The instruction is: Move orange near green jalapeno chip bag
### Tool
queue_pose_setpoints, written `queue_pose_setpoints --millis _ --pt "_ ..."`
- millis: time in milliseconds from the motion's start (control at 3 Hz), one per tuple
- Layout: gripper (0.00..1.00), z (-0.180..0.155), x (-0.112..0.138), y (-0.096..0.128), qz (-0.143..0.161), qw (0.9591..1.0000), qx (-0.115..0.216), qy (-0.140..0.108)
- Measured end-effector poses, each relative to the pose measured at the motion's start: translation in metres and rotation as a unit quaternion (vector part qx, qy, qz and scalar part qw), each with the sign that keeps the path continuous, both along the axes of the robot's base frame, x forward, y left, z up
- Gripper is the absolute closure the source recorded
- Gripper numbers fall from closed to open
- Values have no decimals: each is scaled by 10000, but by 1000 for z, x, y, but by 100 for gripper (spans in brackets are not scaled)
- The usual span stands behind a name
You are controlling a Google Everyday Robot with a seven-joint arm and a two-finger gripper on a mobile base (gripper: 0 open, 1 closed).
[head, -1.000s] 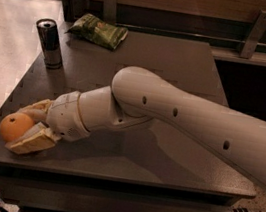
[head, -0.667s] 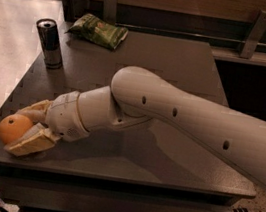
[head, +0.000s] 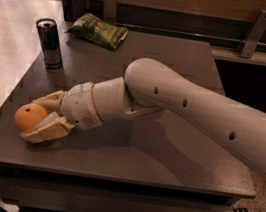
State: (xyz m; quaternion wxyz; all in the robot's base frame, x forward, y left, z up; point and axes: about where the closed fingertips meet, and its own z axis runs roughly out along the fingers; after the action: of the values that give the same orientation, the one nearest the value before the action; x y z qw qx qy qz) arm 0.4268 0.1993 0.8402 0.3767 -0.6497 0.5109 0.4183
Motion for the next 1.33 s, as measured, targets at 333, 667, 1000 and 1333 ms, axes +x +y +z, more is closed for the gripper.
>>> queue_pose_setpoints --millis 333,667,1000,1333 --pt "100 12 52 -36 -349 9993 10 101" --pt "100 26 109 -79 -983 9950 -38 153" --pt "100 36 156 -117 -1617 9867 -121 100" --pt "100 44 200 -151 -2164 9760 -222 -18"
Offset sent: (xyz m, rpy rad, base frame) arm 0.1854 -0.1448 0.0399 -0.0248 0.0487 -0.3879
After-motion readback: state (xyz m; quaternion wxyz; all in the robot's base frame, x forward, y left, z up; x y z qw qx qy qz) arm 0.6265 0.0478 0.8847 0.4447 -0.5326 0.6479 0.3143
